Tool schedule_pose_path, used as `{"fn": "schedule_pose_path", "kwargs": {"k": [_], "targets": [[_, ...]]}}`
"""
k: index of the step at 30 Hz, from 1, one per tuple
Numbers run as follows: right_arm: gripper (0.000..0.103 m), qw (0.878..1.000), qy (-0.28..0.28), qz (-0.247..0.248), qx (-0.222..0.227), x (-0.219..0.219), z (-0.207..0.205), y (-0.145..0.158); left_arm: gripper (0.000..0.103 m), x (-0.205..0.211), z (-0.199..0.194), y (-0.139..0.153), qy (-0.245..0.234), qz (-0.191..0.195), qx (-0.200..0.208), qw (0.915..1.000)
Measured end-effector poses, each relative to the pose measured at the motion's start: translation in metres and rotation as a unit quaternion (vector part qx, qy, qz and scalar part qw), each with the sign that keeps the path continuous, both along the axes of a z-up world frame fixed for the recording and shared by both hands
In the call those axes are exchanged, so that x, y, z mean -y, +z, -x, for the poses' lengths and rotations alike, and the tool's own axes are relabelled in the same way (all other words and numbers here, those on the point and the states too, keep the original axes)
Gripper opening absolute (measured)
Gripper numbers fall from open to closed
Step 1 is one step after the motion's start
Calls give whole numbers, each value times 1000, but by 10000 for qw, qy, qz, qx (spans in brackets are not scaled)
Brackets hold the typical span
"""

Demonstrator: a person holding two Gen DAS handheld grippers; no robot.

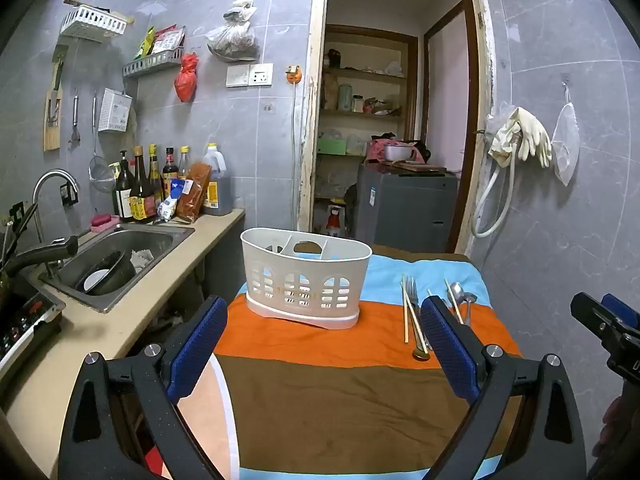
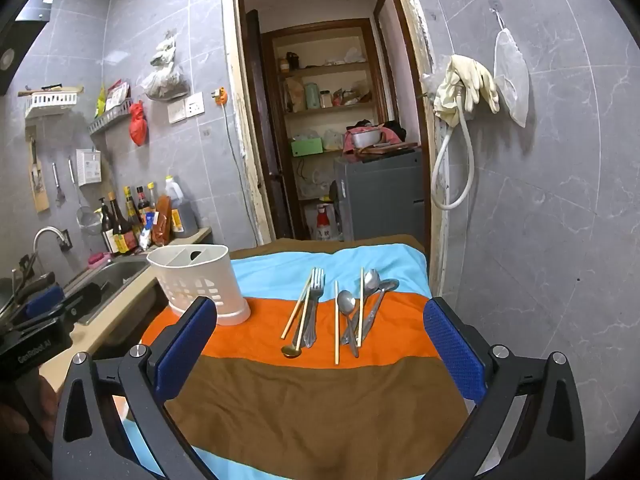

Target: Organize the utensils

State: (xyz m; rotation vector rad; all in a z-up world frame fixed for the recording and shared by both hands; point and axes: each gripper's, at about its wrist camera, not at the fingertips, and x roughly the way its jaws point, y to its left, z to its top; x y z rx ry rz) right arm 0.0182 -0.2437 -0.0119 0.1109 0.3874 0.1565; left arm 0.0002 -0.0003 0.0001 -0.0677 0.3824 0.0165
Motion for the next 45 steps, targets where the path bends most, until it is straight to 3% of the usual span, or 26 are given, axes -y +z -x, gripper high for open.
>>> {"fn": "schedule_pose_path", "kwargs": {"k": [45], "targets": [[103, 10000, -2, -13, 14, 0, 2, 1, 95, 0, 1, 0, -2, 48, 31, 10000]]}}
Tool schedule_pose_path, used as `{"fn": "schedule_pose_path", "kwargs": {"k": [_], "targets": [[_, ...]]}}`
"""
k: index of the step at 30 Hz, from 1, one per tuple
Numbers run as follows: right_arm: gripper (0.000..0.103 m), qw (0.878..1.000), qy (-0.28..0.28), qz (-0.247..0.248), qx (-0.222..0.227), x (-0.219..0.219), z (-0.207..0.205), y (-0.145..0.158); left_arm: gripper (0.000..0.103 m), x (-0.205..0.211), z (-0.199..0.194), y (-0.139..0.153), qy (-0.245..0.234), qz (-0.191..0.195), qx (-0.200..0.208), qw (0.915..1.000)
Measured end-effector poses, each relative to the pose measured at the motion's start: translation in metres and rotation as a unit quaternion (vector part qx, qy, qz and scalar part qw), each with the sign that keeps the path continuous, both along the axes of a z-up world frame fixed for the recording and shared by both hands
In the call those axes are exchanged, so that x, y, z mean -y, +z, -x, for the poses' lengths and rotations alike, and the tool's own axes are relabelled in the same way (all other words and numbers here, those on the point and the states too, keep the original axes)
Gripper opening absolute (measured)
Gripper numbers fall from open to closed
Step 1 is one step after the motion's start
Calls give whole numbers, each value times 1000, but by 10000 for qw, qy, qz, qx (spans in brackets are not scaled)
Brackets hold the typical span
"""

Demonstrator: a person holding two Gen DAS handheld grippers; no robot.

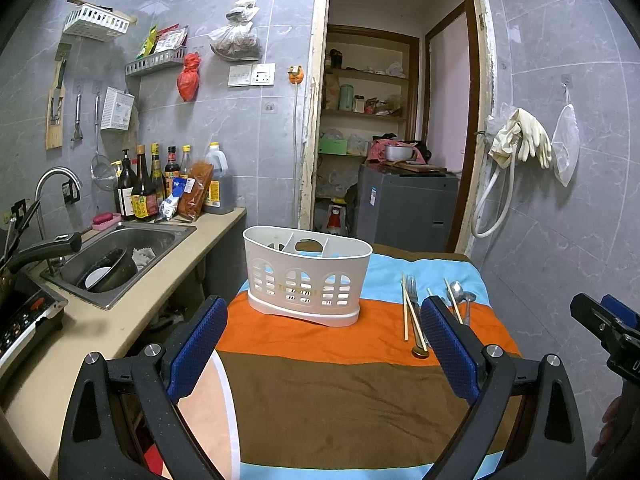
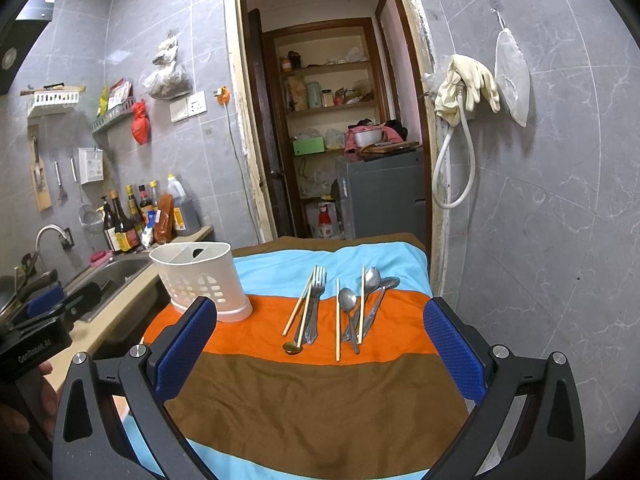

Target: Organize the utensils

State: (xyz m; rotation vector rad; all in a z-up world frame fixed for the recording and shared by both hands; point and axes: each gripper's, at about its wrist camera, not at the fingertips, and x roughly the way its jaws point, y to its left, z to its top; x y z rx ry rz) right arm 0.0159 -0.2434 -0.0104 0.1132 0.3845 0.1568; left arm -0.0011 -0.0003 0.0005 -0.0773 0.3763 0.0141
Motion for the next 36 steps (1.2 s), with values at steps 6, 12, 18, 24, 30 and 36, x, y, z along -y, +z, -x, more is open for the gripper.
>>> {"fn": "schedule_pose_path", "kwargs": {"k": [6, 12, 18, 24, 30, 36], "targets": [[103, 10000, 9, 0, -6, 0, 0, 0, 95, 2, 0, -3, -1, -5, 0, 10000], [103, 10000, 13, -1, -17, 0, 0, 0, 95, 2, 0, -3, -10, -7, -5, 10000], [103, 10000, 0, 1, -4, 0, 0, 0, 95, 4, 0, -4, -10, -5, 9, 10000], [103, 10000, 8, 0, -12, 2, 1, 0, 95, 3, 4, -7, -6, -7, 7, 10000], [103, 10000, 6, -2, -12, 4, 2, 1, 95, 4, 4, -8, -4, -3, 8, 10000], [103, 10000, 3, -1, -13, 7, 3, 1, 95, 6, 3, -8, -8, -7, 12, 10000]]}}
